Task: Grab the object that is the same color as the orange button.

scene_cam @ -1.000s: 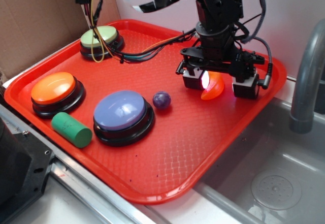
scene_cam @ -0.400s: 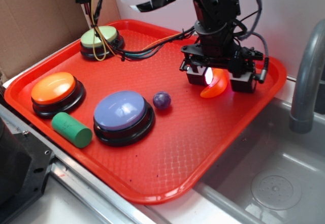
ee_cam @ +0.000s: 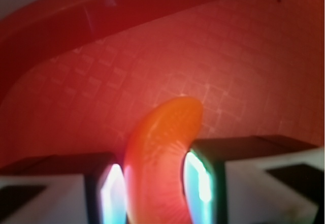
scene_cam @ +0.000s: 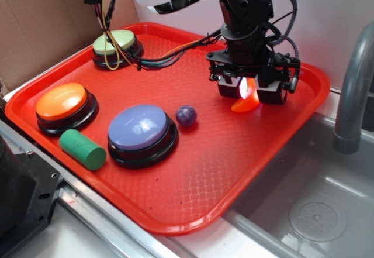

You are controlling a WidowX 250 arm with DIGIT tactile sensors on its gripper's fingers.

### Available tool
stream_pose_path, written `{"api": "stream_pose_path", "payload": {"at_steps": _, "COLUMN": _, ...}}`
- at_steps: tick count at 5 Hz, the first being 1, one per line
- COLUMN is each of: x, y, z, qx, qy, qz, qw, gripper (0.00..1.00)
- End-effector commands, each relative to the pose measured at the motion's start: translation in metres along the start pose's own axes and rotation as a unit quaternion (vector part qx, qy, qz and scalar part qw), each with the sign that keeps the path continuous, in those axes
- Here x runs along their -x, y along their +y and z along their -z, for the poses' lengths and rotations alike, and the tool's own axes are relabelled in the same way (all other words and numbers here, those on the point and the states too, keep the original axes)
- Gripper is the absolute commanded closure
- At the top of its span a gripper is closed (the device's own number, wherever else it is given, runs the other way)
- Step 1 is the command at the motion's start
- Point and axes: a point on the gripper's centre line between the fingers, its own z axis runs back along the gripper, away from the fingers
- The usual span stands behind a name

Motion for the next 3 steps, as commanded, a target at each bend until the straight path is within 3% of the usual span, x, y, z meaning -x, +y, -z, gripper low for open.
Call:
{"api": "stream_pose_path", "payload": {"at_steps": 1, "x": -0.013, "y": 0.002, "z": -0.012, "qx": -0.007, "qy": -0.006, "qz": -0.003, "qw": 1.0, "gripper": 1.0}}
{"api": "stream_pose_path", "payload": {"at_steps": 3, "x": -0.031, "y": 0.01, "z": -0.083, "qx": -0.004, "qy": 0.005, "qz": -0.001, "qw": 1.0, "gripper": 1.0}}
